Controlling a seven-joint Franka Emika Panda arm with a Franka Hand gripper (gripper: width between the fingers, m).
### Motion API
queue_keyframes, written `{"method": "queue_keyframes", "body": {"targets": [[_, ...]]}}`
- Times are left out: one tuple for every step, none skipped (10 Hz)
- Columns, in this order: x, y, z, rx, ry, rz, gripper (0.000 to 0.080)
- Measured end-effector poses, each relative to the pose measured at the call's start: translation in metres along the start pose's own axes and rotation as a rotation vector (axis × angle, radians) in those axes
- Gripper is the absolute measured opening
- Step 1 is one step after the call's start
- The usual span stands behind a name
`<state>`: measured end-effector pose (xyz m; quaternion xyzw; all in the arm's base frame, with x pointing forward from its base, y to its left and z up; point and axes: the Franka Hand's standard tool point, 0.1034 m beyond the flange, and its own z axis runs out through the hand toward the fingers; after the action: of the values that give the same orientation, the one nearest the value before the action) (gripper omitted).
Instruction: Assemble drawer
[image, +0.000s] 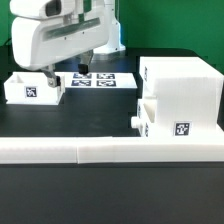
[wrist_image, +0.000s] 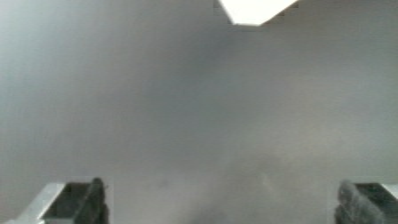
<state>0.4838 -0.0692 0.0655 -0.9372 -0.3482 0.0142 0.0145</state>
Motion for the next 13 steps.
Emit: {"method": "queue_keyframes", "body": {"targets": [[0.002, -0.002, -0.001, 0.004, 0.006, 0.072, 0.0649], [0.003, -0.004, 0.000, 0.012, 0.011, 0.147, 0.0649], [0.004, -0.004, 0.000, 0.018, 0.015, 0.218, 0.0649], [0.005, -0.005, 0.000, 0.022, 0.017, 0.272, 0.0649], [0.004, -0.006, 0.001, 0.025, 0.019, 0.323, 0.0649], [-0.003, -0.012, 0.004, 0.018, 0.020, 0.443, 0.0649], [-0.013, -0.018, 0.008, 0.015, 0.023, 0.533, 0.0649], [-0.024, -0.023, 0.012, 0.018, 0.020, 0.622, 0.0649], [-0.035, -0.026, 0.018, 0.018, 0.027, 0.674, 0.0649], [-0.046, -0.029, 0.024, 0.015, 0.028, 0.688, 0.0649], [-0.056, -0.027, 0.028, 0.013, 0.027, 0.673, 0.0649], [-0.058, -0.025, 0.029, 0.014, 0.027, 0.662, 0.0649], [-0.056, -0.027, 0.029, 0.014, 0.027, 0.655, 0.0649]]}}
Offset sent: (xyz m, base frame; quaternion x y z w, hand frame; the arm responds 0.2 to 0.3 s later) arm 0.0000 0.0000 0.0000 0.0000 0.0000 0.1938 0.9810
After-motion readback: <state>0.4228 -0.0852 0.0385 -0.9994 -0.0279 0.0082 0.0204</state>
